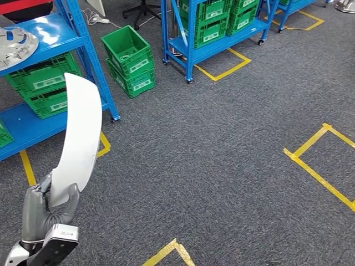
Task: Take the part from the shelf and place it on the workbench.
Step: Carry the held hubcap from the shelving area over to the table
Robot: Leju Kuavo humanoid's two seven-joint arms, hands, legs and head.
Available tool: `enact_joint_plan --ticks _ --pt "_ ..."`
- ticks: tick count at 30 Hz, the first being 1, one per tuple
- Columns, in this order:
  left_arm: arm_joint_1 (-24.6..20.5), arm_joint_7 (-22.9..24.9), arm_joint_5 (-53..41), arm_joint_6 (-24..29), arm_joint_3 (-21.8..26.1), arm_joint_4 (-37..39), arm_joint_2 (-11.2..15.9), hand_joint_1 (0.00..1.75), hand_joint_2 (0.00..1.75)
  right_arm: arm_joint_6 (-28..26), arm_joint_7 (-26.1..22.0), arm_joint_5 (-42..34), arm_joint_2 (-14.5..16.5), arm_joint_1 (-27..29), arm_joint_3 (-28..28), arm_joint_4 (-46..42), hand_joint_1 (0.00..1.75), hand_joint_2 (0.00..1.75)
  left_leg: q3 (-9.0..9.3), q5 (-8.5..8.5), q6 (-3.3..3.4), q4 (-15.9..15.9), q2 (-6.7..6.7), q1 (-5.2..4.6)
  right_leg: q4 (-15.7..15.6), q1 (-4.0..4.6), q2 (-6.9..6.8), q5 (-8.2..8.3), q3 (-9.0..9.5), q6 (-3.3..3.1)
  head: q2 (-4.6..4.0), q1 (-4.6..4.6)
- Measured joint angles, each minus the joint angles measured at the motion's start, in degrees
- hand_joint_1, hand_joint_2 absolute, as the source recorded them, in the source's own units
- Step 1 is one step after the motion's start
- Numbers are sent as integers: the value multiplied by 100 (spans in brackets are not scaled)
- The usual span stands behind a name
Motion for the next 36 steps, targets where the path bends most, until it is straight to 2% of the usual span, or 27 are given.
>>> enact_joint_plan --ticks 1,3,4,5,6,7,8,10,11,12,14,15,16,18,20,21,22,23,24,25,26,27,28,31,34,36 --pt "-2 -9 -15 -42 16 -14 -32 175 175 -14 15 12 5 0 0 -18 0 0 22 1 46 -23 76 -2 120 10 -159 -81 -69 25 1 19" --pt "1 -8 -39 -127 53 -30 -76 175 175 -58 40 33 12 -22 -1 -47 0 0 53 -15 112 -41 236 -24 708 36 -543 -408 -352 52 1 57" --pt "4 -6 -41 -167 67 -31 -86 175 175 -83 54 39 17 -36 -1 -57 0 0 60 -27 134 -40 319 -40 1102 37 -629 -592 -554 62 0 69" --pt "6 -4 -33 -214 82 -31 -93 175 175 -116 74 40 21 -47 0 -67 0 0 67 -35 145 -38 399 -55 1425 36 -659 -710 -721 68 0 72" --pt "6 -5 -16 -267 93 -30 -99 175 175 -159 96 38 25 -52 1 -80 0 0 75 -45 150 -36 476 -66 1575 36 -669 -719 -799 71 0 71" --pt "4 -9 20 -334 102 -29 -105 175 175 -208 119 28 27 -52 -1 -95 0 0 89 -58 149 -34 547 -73 1495 38 -681 -615 -756 70 0 72" --pt "1 -18 70 -409 109 -27 -108 175 175 -260 136 13 27 -50 -3 -112 0 0 111 -74 139 -32 609 -76 1203 39 -717 -429 -597 63 0 72" --pt "-17 -50 197 -550 119 -25 -110 175 175 -323 146 -32 28 -66 -7 -133 0 0 161 -120 93 -14 711 -97 436 48 -917 -83 -160 38 0 74" --pt "-33 -66 259 -608 122 -24 -108 175 175 -333 146 -51 28 -81 -7 -137 0 0 179 -138 65 -2 749 -114 193 53 -995 -2 -21 12 0 68" --pt "-49 -82 313 -653 124 -24 -107 175 175 -335 148 -63 29 -95 -7 -137 0 0 190 -146 37 7 786 -130 79 62 -1037 24 41 -17 0 65" --pt "-76 -105 390 -708 127 -23 -101 175 175 -321 159 -70 30 -104 -9 -137 0 0 204 -143 -14 2 863 -129 67 80 -948 31 18 -89 0 61" --pt "-90 -118 417 -719 127 -22 -98 175 175 -310 168 -70 30 -100 -12 -137 0 0 207 -163 -47 8 848 -115 62 79 -897 43 7 -124 0 63" --pt "-104 -135 444 -728 127 -22 -94 175 175 -300 179 -72 30 -97 -16 -137 0 0 186 -232 -78 73 771 -100 52 72 -842 57 2 -160 1 61" --pt "-122 -169 481 -736 130 -22 -84 175 175 -292 193 -74 31 -99 -20 -136 0 0 -15 -549 -126 555 535 -81 36 51 -729 82 -5 -224 1 51" --pt "-123 -198 514 -744 136 -19 -73 175 175 -290 199 -75 31 -102 -21 -134 0 0 -385 -913 -137 1354 412 -78 34 50 -596 91 -22 -255 0 46" --pt "-123 -211 537 -753 138 -17 -67 175 175 -283 204 -75 32 -99 -21 -133 0 0 -517 -976 -134 1616 392 -78 34 51 -523 94 -26 -260 0 45" --pt "-124 -227 567 -765 139 -16 -62 175 175 -267 212 -76 32 -95 -22 -132 0 0 -558 -922 -127 1678 378 -77 35 51 -448 97 -27 -260 0 45" --pt "-125 -244 598 -774 141 -16 -57 175 175 -246 220 -76 34 -90 -22 -132 0 0 -484 -754 -114 1498 360 -75 35 49 -370 102 -24 -257 0 46" --pt "-128 -260 622 -783 141 -16 -54 175 175 -227 228 -76 38 -86 -23 -131 0 0 -326 -531 -99 1151 309 -70 35 45 -293 108 -20 -248 0 45" --pt "-132 -276 645 -789 142 -16 -50 175 175 -214 236 -76 43 -85 -23 -131 0 0 -144 -337 -82 748 190 -60 39 46 -221 114 -23 -232 0 45" --pt "-137 -291 665 -794 142 -16 -48 175 175 -209 247 -74 48 -87 -23 -130 0 0 16 -220 -68 386 77 -45 49 50 -151 121 -39 -207 0 47" --pt "-143 -301 685 -801 144 -16 -46 175 175 -202 262 -72 52 -86 -23 -130 0 0 111 -174 -56 160 -20 -37 49 50 -91 135 -63 -173 0 49" --pt "-148 -307 701 -808 146 -15 -44 175 175 -195 280 -70 54 -78 -24 -130 0 0 146 -182 -41 58 -71 -37 40 46 -37 153 -90 -132 0 48" --pt "-161 -315 726 -819 150 -14 -42 175 175 -179 318 -69 57 -37 -25 -130 0 0 148 -168 17 24 11 -56 -17 19 72 204 -144 -35 0 55" --pt "-164 -316 728 -822 150 -14 -43 175 175 -179 323 -69 58 -29 -27 -130 0 0 154 -154 40 4 41 -46 -21 17 90 208 -171 -19 0 57" --pt "-168 -316 728 -825 150 -14 -45 175 175 -179 326 -68 58 -25 -27 -130 0 0 163 -139 64 -18 86 -33 3 19 22 194 -189 -12 0 52"
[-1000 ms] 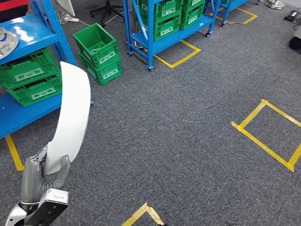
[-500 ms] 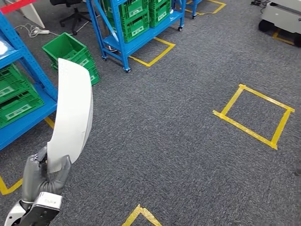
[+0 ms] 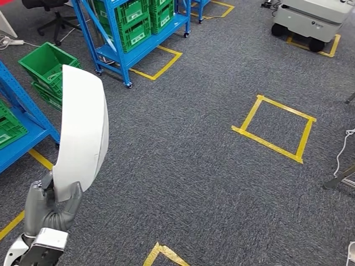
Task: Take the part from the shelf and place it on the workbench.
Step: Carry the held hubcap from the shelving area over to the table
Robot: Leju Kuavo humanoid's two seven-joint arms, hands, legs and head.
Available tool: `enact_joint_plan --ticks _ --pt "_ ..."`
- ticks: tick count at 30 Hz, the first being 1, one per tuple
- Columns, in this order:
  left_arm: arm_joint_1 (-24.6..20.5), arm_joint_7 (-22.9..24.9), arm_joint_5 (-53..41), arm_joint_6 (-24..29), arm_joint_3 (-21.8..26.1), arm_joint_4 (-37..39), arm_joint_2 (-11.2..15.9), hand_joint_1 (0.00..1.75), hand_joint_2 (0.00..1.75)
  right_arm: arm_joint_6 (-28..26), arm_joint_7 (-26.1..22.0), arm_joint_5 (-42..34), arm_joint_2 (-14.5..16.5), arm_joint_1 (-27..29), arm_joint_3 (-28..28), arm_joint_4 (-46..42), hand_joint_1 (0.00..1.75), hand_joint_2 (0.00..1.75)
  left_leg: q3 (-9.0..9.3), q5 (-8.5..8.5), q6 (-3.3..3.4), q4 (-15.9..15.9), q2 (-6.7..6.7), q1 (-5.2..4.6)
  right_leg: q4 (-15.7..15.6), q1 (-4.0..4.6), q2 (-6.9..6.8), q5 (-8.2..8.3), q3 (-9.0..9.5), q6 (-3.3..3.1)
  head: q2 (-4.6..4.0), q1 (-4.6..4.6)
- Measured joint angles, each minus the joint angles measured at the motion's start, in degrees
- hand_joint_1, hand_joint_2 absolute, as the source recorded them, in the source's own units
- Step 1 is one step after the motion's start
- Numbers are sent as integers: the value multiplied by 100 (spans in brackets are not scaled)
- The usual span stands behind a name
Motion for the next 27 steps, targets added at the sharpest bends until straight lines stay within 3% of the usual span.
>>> enact_joint_plan --ticks 4,5,8,10,12,14,15,17,18,19,20,21,23,25,27 --pt "6 -4 17 -34 26 3 -6 175 175 19 17 2 4 -31 0 6 0 0 17 -22 112 -8 441 -56 1649 41 -687 -790 -730 56 0 62" --pt "5 -6 29 -43 27 4 -6 175 175 29 26 1 6 -25 -1 8 0 0 29 -30 109 -7 505 -60 1509 41 -702 -680 -635 54 0 62" --pt "-4 -27 66 -69 29 4 -5 175 175 62 52 -8 8 -29 -7 8 0 0 91 -84 54 10 674 -83 381 61 -936 -228 26 12 0 58" --pt "-17 -47 74 -85 25 4 -4 175 175 62 62 -29 10 -46 -8 8 0 0 114 -109 -1 27 763 -114 56 88 -1011 -168 209 -51 0 50" --pt "-39 -58 80 -94 15 6 -2 175 175 52 69 -57 11 -41 -15 8 0 0 125 -119 -44 23 842 -116 51 94 -892 -148 194 -122 1 49" --pt "-70 -63 85 -98 -2 10 1 175 175 45 81 -77 14 -35 -34 8 0 0 79 -260 -96 163 711 -96 27 75 -787 -120 188 -188 1 42" --pt "-79 -66 87 -99 -11 13 3 175 175 43 86 -82 16 -39 -43 8 0 0 -23 -420 -121 405 581 -86 16 61 -733 -106 187 -220 1 36" --pt "-79 -72 90 -99 -22 27 11 175 175 39 92 -83 20 -46 -54 8 0 0 -380 -803 -146 1181 359 -74 13 54 -617 -92 170 -256 0 28" --pt "-77 -72 90 -99 -24 37 17 175 175 39 95 -81 21 -45 -57 8 0 0 -553 -916 -149 1527 319 -72 13 54 -550 -88 164 -264 0 28" --pt "-77 -72 90 -99 -26 48 22 175 175 39 98 -81 22 -42 -60 8 0 0 -648 -910 -149 1692 301 -70 13 53 -478 -85 161 -265 0 28" --pt "-77 -72 90 -99 -30 56 26 175 175 39 99 -81 22 -39 -63 8 0 0 -637 -785 -145 1627 286 -65 14 49 -403 -80 161 -261 0 29" --pt "-78 -72 91 -99 -34 61 30 175 175 39 101 -81 23 -38 -67 8 0 0 -524 -573 -142 1351 254 -55 14 42 -325 -73 163 -251 0 28" --pt "-80 -72 91 -99 -40 68 34 175 175 39 102 -81 26 -43 -73 8 0 0 -181 -177 -145 567 24 -7 27 37 -181 -58 149 -206 0 25" --pt "-80 -70 96 -99 -42 78 40 175 175 39 102 -81 26 -45 -76 8 0 0 -9 -72 -134 134 -188 23 32 34 -57 -28 92 -132 1 23" --pt "-82 -70 102 -101 -51 89 46 175 175 39 114 -80 26 -21 -86 8 0 0 -4 -79 -75 69 -144 12 -3 11 56 20 30 -45 1 26"
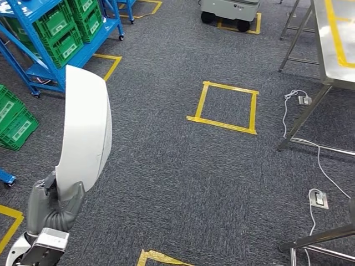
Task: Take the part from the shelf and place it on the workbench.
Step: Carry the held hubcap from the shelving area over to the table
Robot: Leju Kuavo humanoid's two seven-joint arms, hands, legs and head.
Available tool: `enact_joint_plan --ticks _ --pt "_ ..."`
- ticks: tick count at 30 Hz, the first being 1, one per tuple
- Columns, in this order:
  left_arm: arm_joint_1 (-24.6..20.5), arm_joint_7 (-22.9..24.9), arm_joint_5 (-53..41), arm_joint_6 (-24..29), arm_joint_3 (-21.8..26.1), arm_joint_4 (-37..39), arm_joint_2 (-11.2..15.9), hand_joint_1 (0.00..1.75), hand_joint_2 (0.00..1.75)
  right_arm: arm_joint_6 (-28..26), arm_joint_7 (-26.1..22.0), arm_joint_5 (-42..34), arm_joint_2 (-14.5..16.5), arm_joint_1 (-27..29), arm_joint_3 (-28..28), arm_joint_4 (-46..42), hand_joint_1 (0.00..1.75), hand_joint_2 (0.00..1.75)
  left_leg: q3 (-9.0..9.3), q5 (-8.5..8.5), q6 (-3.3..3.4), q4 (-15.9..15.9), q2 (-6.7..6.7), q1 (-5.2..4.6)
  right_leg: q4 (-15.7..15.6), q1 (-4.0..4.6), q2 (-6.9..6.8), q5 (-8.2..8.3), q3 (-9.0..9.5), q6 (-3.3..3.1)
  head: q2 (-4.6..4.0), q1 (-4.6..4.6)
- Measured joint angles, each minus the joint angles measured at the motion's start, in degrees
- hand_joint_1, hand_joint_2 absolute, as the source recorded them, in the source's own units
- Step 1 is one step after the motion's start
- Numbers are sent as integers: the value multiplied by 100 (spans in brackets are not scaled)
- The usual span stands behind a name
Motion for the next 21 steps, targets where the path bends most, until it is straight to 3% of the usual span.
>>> enact_joint_plan --ticks 1,3,5,7,8,9,12,14,16,18,20,21 --pt "-4 0 1 -3 -12 5 1 175 175 -2 16 2 1 15 -6 0 0 0 3 17 39 -15 62 -3 5 -3 -40 -1 -28 32 -1 1" --pt "-7 -1 5 -11 -34 15 1 175 175 -5 66 5 4 17 -15 0 0 0 13 40 120 -42 212 -4 291 23 -333 -184 -191 68 -1 43" --pt "1 -1 10 -16 -39 34 4 175 175 -6 102 6 10 0 -17 0 0 0 11 36 172 -41 374 -36 1026 47 -660 -574 -528 79 -1 86" --pt "2 1 11 -16 -37 67 7 175 175 -5 116 6 20 -2 -17 0 0 0 11 31 191 -38 541 -67 1609 48 -737 -790 -775 77 -1 90" --pt "-3 1 11 -16 -40 84 7 175 175 -4 126 7 25 3 -19 -2 0 0 14 28 193 -37 613 -76 1598 49 -746 -742 -742 71 -1 91" --pt "-8 1 11 -16 -46 100 7 175 175 -4 136 7 28 9 -20 -5 0 0 21 23 192 -37 678 -81 1367 51 -768 -606 -593 60 -1 91" --pt "-22 -18 23 -20 -88 132 5 175 175 -2 156 7 41 2 -23 -37 0 0 57 -13 145 -26 836 -116 255 95 -1017 -218 72 3 -1 87" --pt "-41 -45 45 -20 -136 139 5 175 175 4 158 6 59 -7 -23 -65 0 0 71 -24 99 -21 915 -144 29 125 -1059 -195 195 -47 -1 80" --pt "-71 -55 66 -20 -206 140 6 175 175 13 158 4 63 6 -36 -99 0 0 81 -32 53 -29 973 -135 17 116 -947 -163 180 -110 -1 82" --pt "-96 -69 86 -15 -274 140 9 175 175 27 159 3 64 13 -54 -121 0 0 13 -196 -5 157 813 -115 -7 91 -839 -129 173 -180 -1 73" --pt "-103 -92 116 -4 -317 141 19 175 175 37 158 2 66 6 -61 -128 0 0 -258 -554 -43 775 558 -100 -17 70 -730 -108 161 -223 -1 58" --pt "-102 -100 131 1 -326 142 26 175 175 36 158 3 66 2 -62 -131 0 0 -452 -728 -52 1183 494 -97 -16 68 -668 -102 152 -235 -1 56"
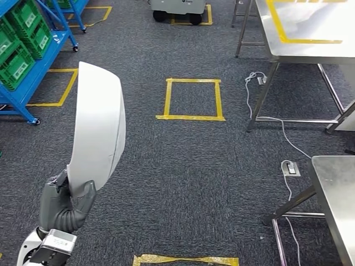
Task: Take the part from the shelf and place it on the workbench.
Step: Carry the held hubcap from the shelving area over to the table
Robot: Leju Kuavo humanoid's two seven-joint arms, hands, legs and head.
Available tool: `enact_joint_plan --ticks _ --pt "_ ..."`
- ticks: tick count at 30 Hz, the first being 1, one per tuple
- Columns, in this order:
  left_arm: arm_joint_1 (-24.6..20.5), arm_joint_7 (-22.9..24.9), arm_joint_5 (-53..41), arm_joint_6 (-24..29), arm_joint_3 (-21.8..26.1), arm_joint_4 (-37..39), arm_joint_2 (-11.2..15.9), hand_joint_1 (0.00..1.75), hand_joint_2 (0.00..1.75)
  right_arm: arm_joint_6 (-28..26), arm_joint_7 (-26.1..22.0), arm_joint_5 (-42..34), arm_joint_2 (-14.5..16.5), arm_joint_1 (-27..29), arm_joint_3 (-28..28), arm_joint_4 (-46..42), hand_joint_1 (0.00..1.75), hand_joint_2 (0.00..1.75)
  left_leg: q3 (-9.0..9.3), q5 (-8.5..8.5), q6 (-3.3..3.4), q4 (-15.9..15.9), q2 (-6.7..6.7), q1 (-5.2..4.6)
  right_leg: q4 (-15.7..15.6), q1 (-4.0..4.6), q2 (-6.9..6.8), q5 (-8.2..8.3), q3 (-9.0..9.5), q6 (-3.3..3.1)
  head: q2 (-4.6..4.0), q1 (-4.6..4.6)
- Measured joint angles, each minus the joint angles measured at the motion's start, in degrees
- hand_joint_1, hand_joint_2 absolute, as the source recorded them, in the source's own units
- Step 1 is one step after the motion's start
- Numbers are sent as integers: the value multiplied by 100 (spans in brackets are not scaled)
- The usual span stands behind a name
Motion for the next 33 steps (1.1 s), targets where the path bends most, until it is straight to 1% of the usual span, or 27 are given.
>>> enact_joint_plan --ticks 1,2,3,4,5,6,7,8,10,11,13,14,15,16,17,18,19,21,22,23,25,26,28,30,31,32,33 --pt "0 -3 10 3 -3 3 9 175 175 0 0 1 0 0 -3 -2 0 0 -157 -94 -4 314 -30 2 0 -1 68 4 -6 -3 0 -1" --pt "0 -4 16 5 -7 6 17 175 175 -1 0 1 0 2 -10 -3 0 0 -235 -74 -5 445 -46 6 1 -3 141 8 -10 -1 0 -1" --pt "-1 -5 21 7 -11 8 25 175 175 -1 0 2 0 5 -19 -4 0 0 -221 44 -5 382 -62 12 1 -7 216 13 -11 6 0 0" --pt "-2 -7 24 7 -17 10 30 175 175 -1 0 2 0 6 -28 -6 0 0 -82 263 -7 67 -100 27 3 -15 293 20 -9 19 0 0" --pt "-3 -10 26 7 -26 10 34 175 175 -1 0 2 -1 5 -36 -7 0 0 105 478 -17 -341 -211 55 5 -22 366 28 -13 40 0 -1" --pt "-6 -13 28 7 -33 10 37 175 175 -1 0 3 -2 0 -40 -10 0 0 277 617 -25 -729 -351 87 21 -21 436 33 -30 68 0 -4" --pt "-6 -17 31 7 -40 11 41 175 175 -2 0 3 -3 -4 -41 -14 0 0 400 700 -24 -1012 -467 109 26 -20 501 44 -57 103 1 -3" --pt "-6 -20 32 9 -46 13 45 175 175 -2 -1 3 -4 -3 -43 -17 0 0 445 705 -10 -1137 -550 118 23 -21 557 60 -87 143 1 -4" --pt "-9 -23 33 14 -59 14 50 175 175 -3 -1 3 -4 17 -50 -20 0 0 444 713 73 -1168 -477 98 -14 -47 666 104 -147 228 1 2" --pt "-17 -23 33 17 -72 14 50 175 175 -3 -1 3 -4 29 -57 -20 0 0 448 728 117 -1180 -416 92 0 -54 633 97 -174 259 1 4" --pt "-31 -24 34 19 -108 14 49 175 175 -2 -1 2 -4 30 -72 -20 0 0 459 750 195 -1205 -271 85 312 -33 358 -96 -343 292 1 48" --pt "-32 -24 36 20 -120 14 51 175 175 -2 0 2 -4 21 -76 -20 0 0 460 747 219 -1204 -197 64 643 -16 165 -275 -494 295 1 74" --pt "-30 -24 37 20 -128 16 54 175 175 -2 0 2 -4 12 -77 -20 0 0 459 743 238 -1203 -115 43 1035 -8 38 -462 -675 297 1 93" --pt "-28 -24 38 20 -131 19 57 175 175 -2 0 2 -3 7 -78 -20 0 0 460 738 251 -1202 -30 22 1364 -8 -24 -589 -823 296 0 96" --pt "-27 -24 38 20 -133 21 60 175 175 -1 0 2 -3 6 -79 -20 0 0 462 733 260 -1201 50 6 1542 -7 -55 -629 -893 290 0 95" --pt "-28 -24 38 20 -135 24 61 175 175 -1 0 2 -2 10 -81 -20 0 0 467 727 264 -1201 123 -4 1493 -5 -76 -562 -844 280 0 96" --pt "-29 -25 40 20 -137 26 61 175 175 -1 0 2 -2 14 -83 -20 0 0 475 720 265 -1200 187 -10 1228 -1 -108 -414 -681 265 0 95" --pt "-29 -37 61 20 -138 27 62 175 175 1 0 2 -2 8 -87 -20 0 0 503 694 238 -1193 296 -32 459 38 -326 -141 -219 221 0 97" --pt "-27 -46 76 20 -138 27 65 175 175 3 -1 3 -2 -1 -87 -20 0 0 512 682 217 -1186 342 -46 194 61 -414 -75 -64 194 0 92" --pt "-26 -58 93 19 -137 27 69 175 175 5 -1 3 -2 -9 -88 -20 0 0 519 674 193 -1181 386 -59 59 83 -471 -59 11 168 0 90" --pt "-27 -84 127 14 -137 28 80 175 175 8 -2 4 -2 -7 -91 -21 0 0 530 673 151 -1187 476 -63 38 100 -374 -45 -4 112 1 85" --pt "-29 -98 146 4 -137 29 84 175 175 9 -2 4 -1 -1 -92 -22 0 0 535 649 119 -1176 460 -53 25 92 -316 -29 -6 83 1 86" --pt "-30 -122 179 -16 -137 31 92 175 175 12 -3 4 1 -2 -96 -25 0 0 442 459 56 -934 259 -33 -9 62 -201 7 -3 23 1 73" --pt "-20 -133 192 -27 -133 40 111 175 175 16 -5 5 3 -14 -96 -29 0 0 106 89 19 -226 26 -17 -16 44 -81 28 -22 -17 1 58" --pt "-14 -133 193 -28 -131 48 123 175 175 20 -8 5 4 -16 -95 -32 0 0 -87 -59 11 155 -18 -12 -16 42 -15 34 -35 -26 0 57" --pt "-9 -133 193 -32 -128 57 133 175 175 27 -9 5 4 -13 -95 -33 0 0 -231 -126 5 422 -41 -8 -15 41 55 40 -46 -28 1 57" --pt "-6 -133 194 -36 -128 65 140 175 175 39 -11 7 4 -8 -95 -34 0 0 -265 -63 3 460 -55 -1 -15 36 127 48 -53 -21 1 58"
